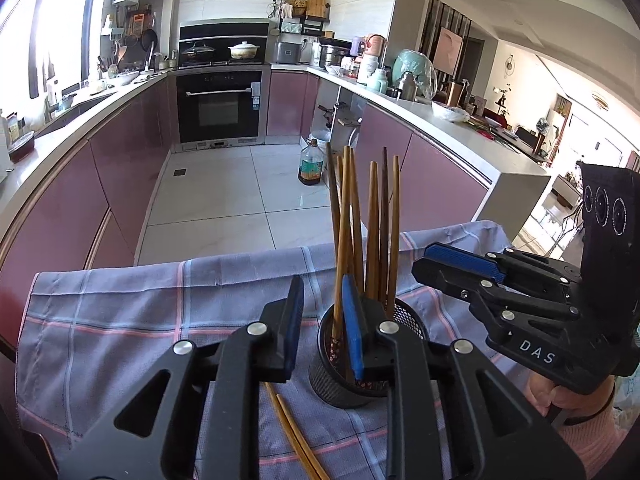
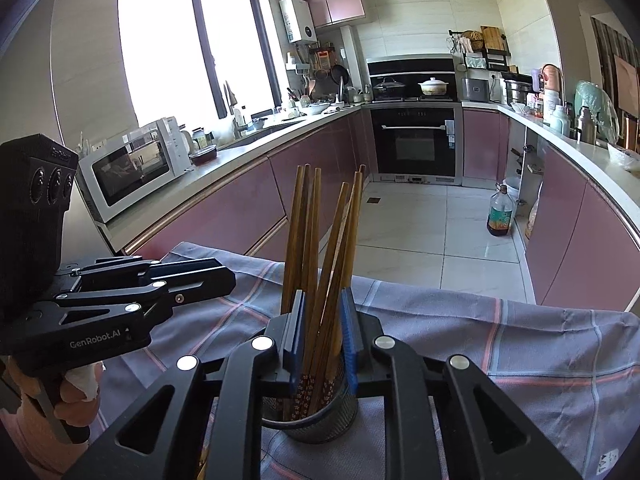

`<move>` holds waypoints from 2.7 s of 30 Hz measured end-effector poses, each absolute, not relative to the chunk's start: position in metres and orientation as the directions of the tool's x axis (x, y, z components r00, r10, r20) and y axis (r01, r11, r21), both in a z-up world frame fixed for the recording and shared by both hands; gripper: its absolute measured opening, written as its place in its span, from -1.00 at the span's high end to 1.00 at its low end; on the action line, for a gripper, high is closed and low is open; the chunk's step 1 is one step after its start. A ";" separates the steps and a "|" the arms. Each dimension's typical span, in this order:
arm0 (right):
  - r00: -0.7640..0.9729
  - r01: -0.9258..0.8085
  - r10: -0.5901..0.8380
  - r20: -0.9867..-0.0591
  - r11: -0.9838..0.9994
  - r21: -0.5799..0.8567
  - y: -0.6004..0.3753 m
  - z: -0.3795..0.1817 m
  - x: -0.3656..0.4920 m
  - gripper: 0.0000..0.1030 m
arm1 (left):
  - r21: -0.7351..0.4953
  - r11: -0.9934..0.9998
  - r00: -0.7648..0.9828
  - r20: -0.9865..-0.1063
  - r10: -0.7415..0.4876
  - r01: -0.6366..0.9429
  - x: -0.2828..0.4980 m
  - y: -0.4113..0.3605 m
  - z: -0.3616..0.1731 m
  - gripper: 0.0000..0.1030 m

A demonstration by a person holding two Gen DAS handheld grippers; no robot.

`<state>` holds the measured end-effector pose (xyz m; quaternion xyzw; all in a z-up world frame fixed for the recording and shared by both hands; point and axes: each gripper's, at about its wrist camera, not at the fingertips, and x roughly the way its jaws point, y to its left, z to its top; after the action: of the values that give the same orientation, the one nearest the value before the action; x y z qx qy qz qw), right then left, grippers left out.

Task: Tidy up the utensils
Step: 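Lower the right tool's chopstick into the mesh cup and open while the left tool releases its own, then withdraw both open tools from the mesh cup toward the last two chopsticks, then lower the left tool onto one chopstick and close while the right tool grasps the other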

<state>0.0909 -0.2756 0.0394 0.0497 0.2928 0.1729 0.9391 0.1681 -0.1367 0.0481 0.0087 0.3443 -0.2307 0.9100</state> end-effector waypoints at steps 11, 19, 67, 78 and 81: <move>0.775 -0.311 0.373 -0.511 0.928 0.207 -0.273 0.039 0.077 0.43 | -0.124 0.915 0.712 -0.591 -0.380 0.385 0.142 -0.113 0.040 0.48; 0.770 -0.347 0.408 -0.491 0.913 0.216 -0.261 0.042 0.057 0.25 | -0.120 0.922 0.724 -0.586 -0.364 0.367 0.120 -0.098 0.031 0.32; 0.524 -0.432 0.374 -0.765 0.891 0.140 -0.179 -0.072 0.014 0.39 | -0.111 0.945 0.581 -0.765 -0.279 0.307 0.083 -0.055 -0.093 0.20; 0.511 -0.419 0.392 -0.765 0.891 0.177 -0.191 -0.074 0.018 0.39 | -0.092 0.910 0.523 -0.793 -0.312 0.403 0.085 -0.080 -0.107 0.18; 0.509 -0.420 0.396 -0.764 0.889 0.181 -0.192 -0.073 0.018 0.39 | -0.090 0.904 0.507 -0.803 -0.315 0.419 0.085 -0.085 -0.111 0.25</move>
<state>0.0179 -0.1916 -0.0733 -0.0138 0.4362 0.2348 0.8686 0.0849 -0.0851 -0.1105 0.0579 0.4492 -0.2117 0.8660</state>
